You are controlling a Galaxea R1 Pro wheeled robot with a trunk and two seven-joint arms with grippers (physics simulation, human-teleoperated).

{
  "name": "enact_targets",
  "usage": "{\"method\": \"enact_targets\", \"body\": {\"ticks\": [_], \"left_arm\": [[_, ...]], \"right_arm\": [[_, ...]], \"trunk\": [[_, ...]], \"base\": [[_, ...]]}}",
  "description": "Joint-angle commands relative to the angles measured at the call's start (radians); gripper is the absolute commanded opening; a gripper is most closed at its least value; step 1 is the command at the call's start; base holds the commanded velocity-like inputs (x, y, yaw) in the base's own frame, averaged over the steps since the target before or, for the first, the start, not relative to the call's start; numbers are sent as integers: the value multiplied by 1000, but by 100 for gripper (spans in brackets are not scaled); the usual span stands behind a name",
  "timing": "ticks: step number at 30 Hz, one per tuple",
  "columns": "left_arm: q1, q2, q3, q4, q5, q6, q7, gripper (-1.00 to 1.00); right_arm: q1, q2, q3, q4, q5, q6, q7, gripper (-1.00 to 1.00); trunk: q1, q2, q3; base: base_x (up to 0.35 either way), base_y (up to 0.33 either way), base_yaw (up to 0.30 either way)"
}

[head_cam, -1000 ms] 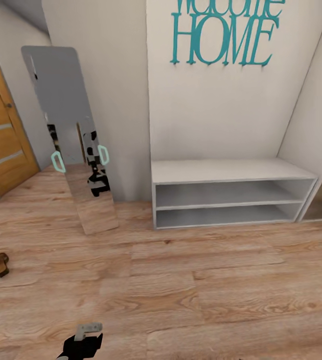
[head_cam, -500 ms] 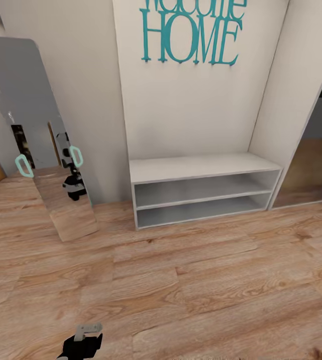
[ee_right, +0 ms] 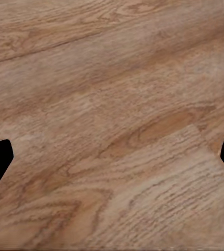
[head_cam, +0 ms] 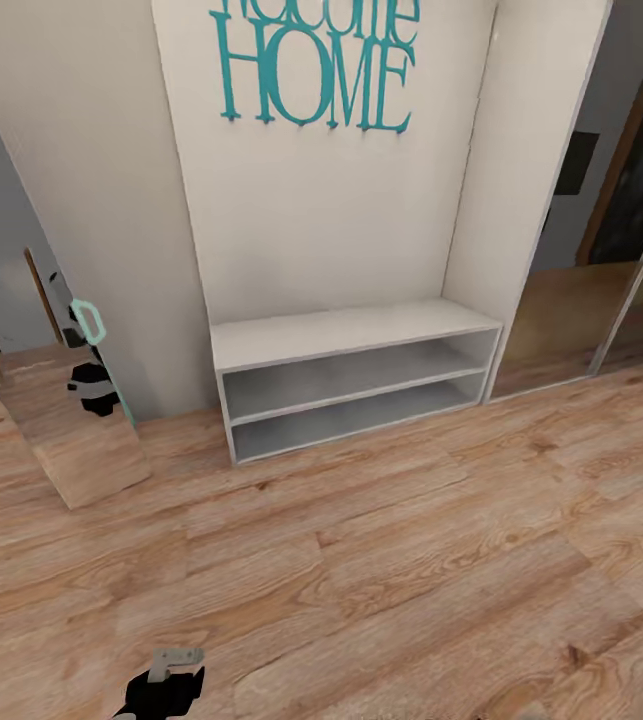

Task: Pick up the two gym shoes and the two sandals from the corridor floor and place them onto the hallstand (shoe rack) in the corridor, making sure they are on the rack and not on the floor. Arrange them so the two gym shoes are next to each other and the two sandals are next to each other.

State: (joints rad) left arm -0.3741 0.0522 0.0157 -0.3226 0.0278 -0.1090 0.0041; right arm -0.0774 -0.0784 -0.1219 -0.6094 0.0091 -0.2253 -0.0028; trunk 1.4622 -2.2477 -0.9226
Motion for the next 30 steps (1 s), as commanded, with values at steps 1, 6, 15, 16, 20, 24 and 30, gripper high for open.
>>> {"method": "enact_targets", "body": {"ticks": [1, 6, 15, 16, 20, 24, 30], "left_arm": [[0, 0, 1, 0, 3, -3, 0, 100], [0, 0, 1, 0, 3, -3, 0, 100], [0, 0, 1, 0, 3, -3, 0, 100], [0, 0, 1, 0, 3, -3, 0, 100], [0, 0, 1, 0, 3, -3, 0, 100], [0, 0, 1, 0, 3, -3, 0, 100], [0, 0, 1, 0, 3, -3, 0, 100]], "right_arm": [[-1, 0, -1, 1, 1, -3, 0, 100], [-1, 0, -1, 1, 1, -4, 0, 100], [-1, 0, -1, 1, 1, -5, 0, 100], [-1, 0, -1, 1, 0, -5, 0, 100], [-1, 0, -1, 1, 0, -5, 0, 100], [-1, 0, -1, 1, 0, -5, 0, 100], [-1, 0, -1, 2, 0, -5, 0, 100]], "trunk": [[0, 0, -1], [0, 0, -1], [0, 0, -1], [0, 0, -1], [0, 0, -1], [0, 0, -1], [0, 0, -1]], "base": [[0, 0, -300], [0, 0, -300], [0, 0, -300], [0, 0, -300], [0, 0, -300], [0, 0, -300], [0, 0, -300]]}}
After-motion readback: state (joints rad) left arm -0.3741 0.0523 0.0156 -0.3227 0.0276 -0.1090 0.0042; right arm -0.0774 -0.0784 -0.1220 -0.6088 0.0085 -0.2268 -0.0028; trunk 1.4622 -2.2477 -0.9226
